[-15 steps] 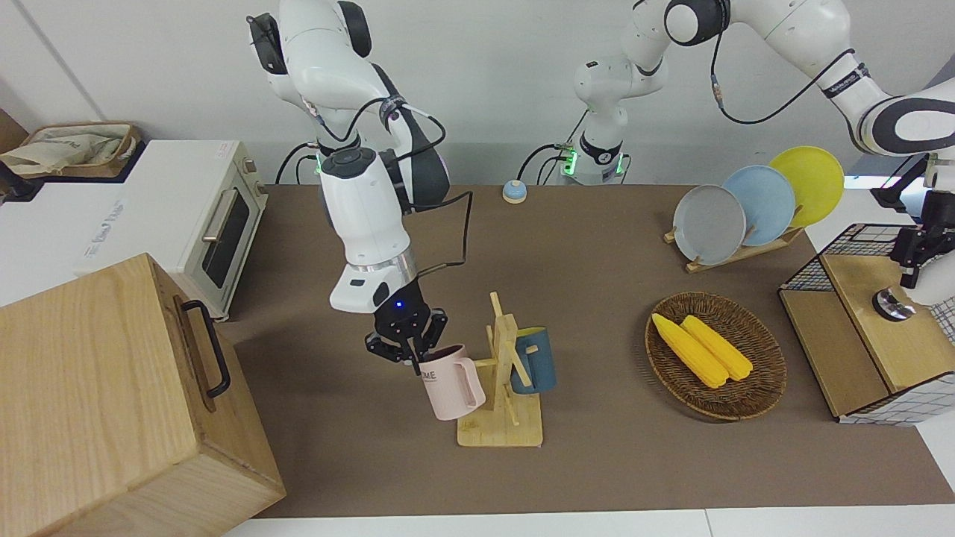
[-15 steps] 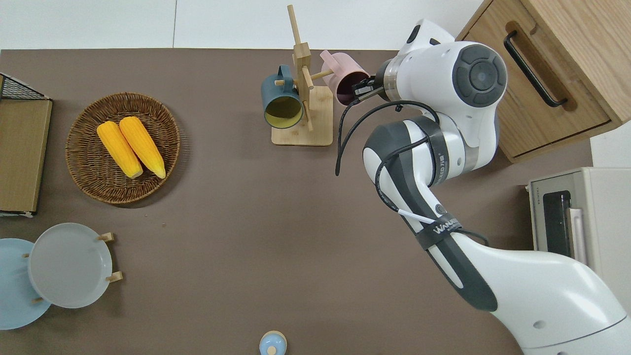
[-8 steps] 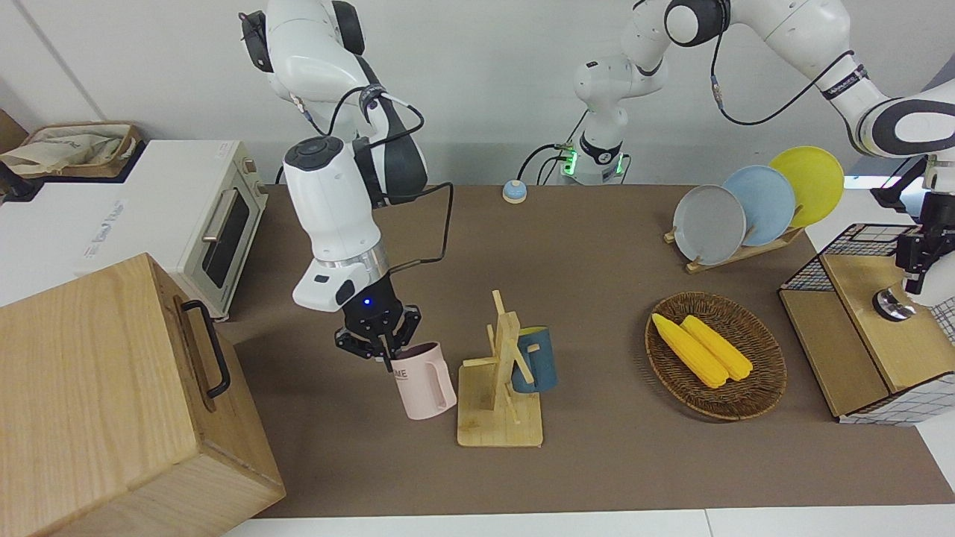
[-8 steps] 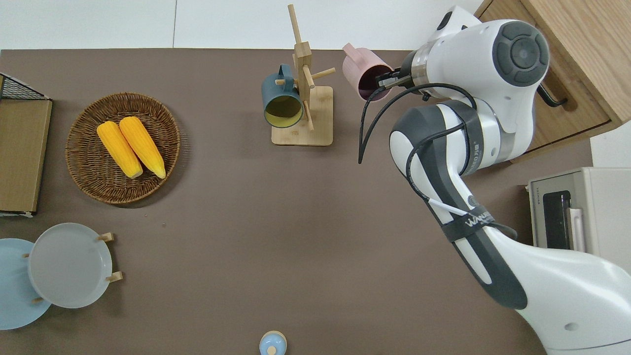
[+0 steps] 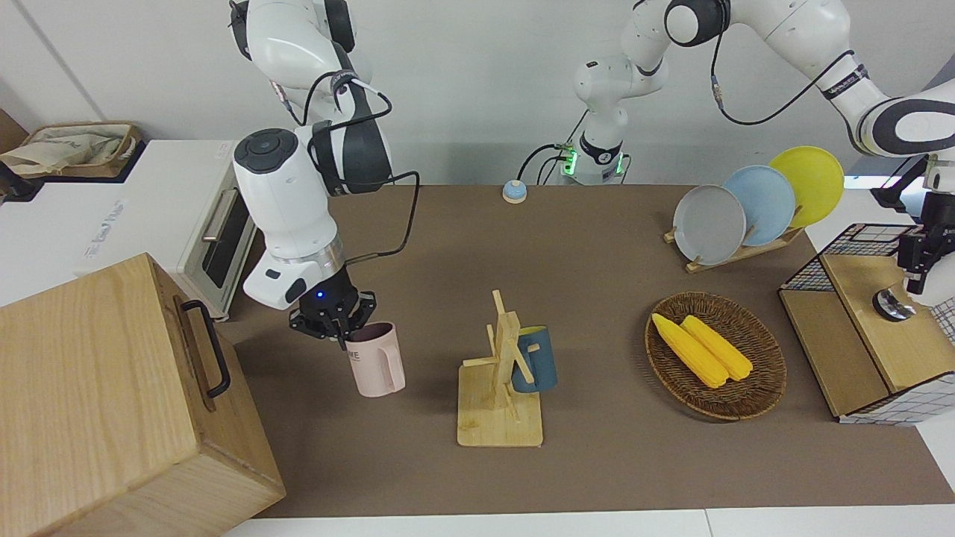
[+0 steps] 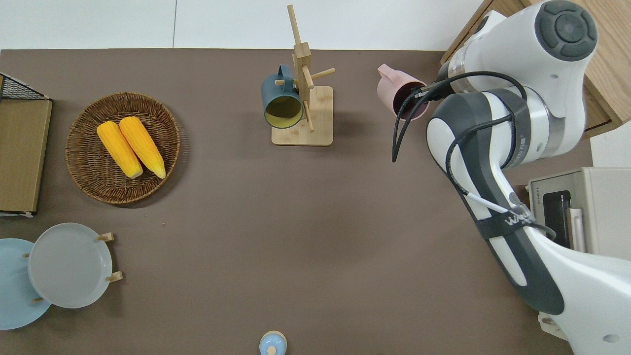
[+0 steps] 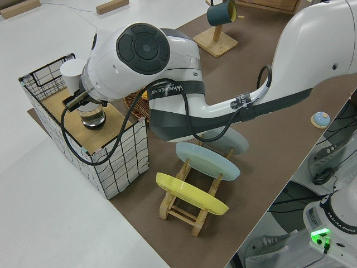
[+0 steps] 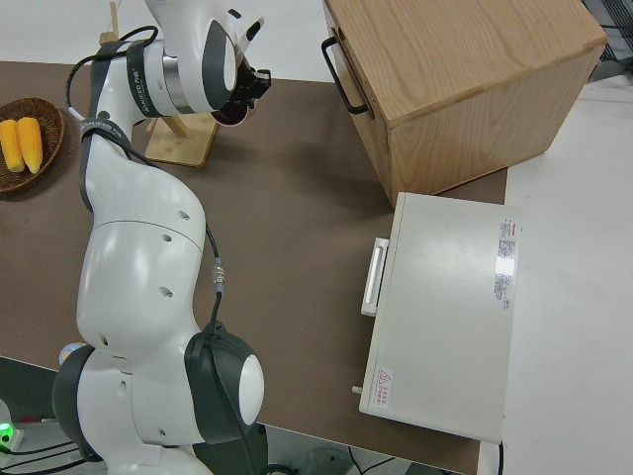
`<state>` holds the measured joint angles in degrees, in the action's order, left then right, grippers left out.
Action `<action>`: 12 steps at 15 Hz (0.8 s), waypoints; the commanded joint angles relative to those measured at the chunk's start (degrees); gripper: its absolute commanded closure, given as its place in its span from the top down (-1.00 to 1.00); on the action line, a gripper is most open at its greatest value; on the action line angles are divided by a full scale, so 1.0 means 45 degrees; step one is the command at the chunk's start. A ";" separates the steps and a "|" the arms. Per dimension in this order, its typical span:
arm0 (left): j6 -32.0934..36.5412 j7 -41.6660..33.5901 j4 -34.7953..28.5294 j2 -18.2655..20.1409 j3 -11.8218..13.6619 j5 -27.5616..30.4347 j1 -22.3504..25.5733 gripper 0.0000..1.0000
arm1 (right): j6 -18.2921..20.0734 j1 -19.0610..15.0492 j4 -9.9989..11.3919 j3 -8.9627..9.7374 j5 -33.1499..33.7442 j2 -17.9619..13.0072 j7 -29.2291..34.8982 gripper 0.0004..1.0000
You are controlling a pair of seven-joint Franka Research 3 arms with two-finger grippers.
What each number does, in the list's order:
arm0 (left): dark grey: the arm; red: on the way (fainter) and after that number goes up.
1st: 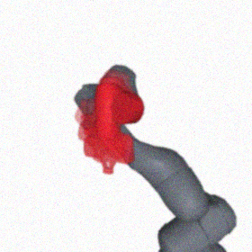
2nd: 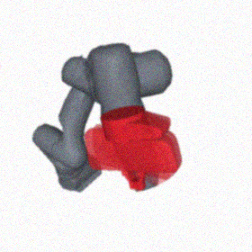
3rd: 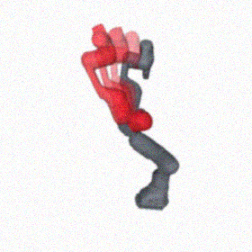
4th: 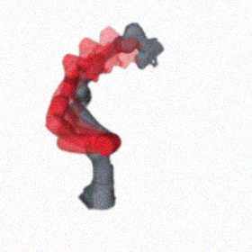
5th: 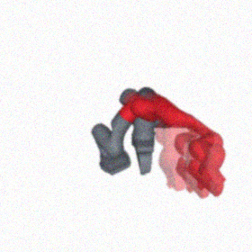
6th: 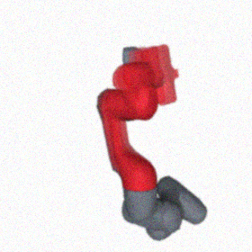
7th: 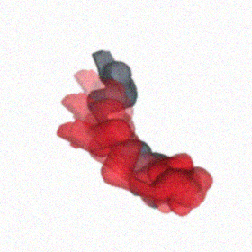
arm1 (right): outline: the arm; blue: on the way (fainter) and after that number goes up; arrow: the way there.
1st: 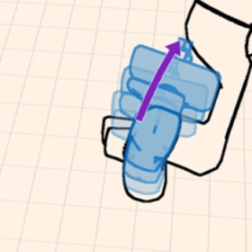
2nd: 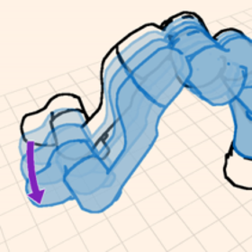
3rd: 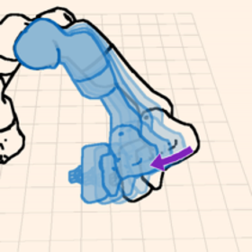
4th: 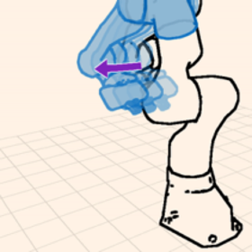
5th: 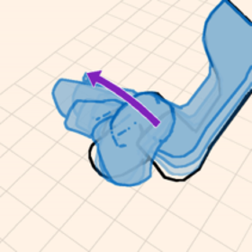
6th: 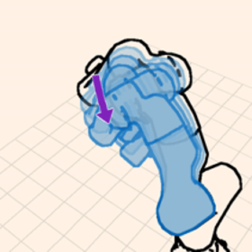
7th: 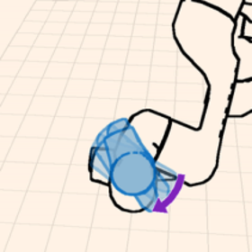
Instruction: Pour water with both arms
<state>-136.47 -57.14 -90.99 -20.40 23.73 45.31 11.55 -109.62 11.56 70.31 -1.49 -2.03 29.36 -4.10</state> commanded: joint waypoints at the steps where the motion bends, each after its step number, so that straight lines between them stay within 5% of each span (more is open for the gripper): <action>1: 0.0053 0.1172 0.0395 0.0451 0.0039 -0.0691 -0.0048 -1.00 | 0.2361 0.0125 0.0371 0.0233 0.0394 -0.0800 0.0207 -1.00; 6: 0.1749 0.3066 0.1527 0.0491 0.0117 -0.2566 0.0011 -1.00 | 0.4612 0.1021 0.1190 0.0544 0.0043 -0.1269 0.2700 -1.00; 12: 0.3469 0.5235 0.2544 0.1055 0.0078 -0.4500 -0.0106 -1.00 | 0.4576 0.2699 0.1700 0.0877 -0.2064 -0.1134 0.6704 -1.00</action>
<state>-124.48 -38.47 -81.96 -17.87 24.00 29.24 11.50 -88.08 19.77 75.37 2.45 -7.46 25.68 17.82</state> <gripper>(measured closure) 0.366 0.952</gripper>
